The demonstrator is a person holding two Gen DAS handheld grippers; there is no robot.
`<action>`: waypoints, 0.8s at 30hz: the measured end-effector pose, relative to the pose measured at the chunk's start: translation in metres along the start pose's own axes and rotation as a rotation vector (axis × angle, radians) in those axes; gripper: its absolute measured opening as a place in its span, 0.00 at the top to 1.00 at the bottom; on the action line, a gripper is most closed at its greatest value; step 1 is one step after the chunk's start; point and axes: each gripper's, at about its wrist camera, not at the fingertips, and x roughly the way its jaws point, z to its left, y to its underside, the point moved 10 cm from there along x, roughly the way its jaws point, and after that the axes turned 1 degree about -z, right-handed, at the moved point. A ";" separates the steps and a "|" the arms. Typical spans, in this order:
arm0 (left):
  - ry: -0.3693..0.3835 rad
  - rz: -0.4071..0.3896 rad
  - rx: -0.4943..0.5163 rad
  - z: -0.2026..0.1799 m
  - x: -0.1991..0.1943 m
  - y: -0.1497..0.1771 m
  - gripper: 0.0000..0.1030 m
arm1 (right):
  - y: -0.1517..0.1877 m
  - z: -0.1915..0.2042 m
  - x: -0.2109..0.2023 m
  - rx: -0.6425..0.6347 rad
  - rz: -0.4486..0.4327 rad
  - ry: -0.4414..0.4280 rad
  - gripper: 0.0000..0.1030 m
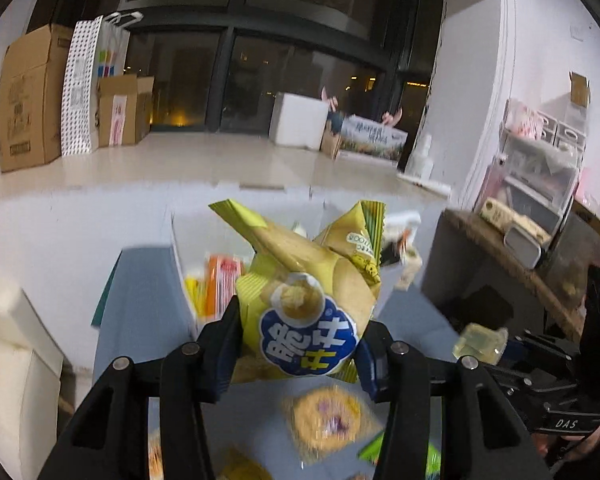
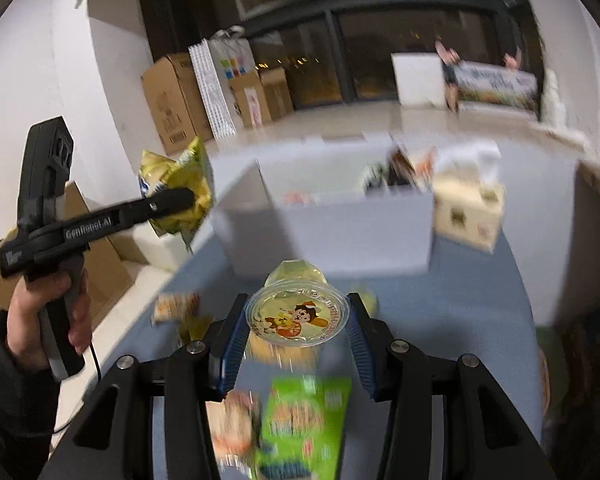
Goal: Organize snacks
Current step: 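Carry the jelly cup and yellow bag over the white box and open both grippers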
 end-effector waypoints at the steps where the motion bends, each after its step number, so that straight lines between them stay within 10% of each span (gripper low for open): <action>1: -0.004 -0.004 -0.001 0.002 0.006 -0.012 0.48 | -0.013 0.002 0.004 -0.001 -0.010 -0.008 0.50; 12: -0.066 0.072 -0.004 0.040 0.086 -0.055 0.48 | -0.148 -0.031 0.086 -0.028 -0.034 0.125 0.50; 18: -0.115 0.138 -0.008 0.061 0.121 -0.039 0.43 | -0.157 -0.053 0.136 -0.068 0.063 0.227 0.50; 20: -0.116 0.192 -0.027 0.067 0.132 -0.026 0.28 | -0.153 -0.056 0.149 -0.048 0.099 0.206 0.49; 22: -0.129 0.209 -0.059 0.073 0.136 -0.017 0.00 | -0.146 -0.060 0.158 -0.040 0.141 0.216 0.01; 24: -0.135 0.193 -0.073 0.077 0.134 -0.012 0.00 | -0.141 -0.062 0.158 -0.048 0.126 0.240 0.00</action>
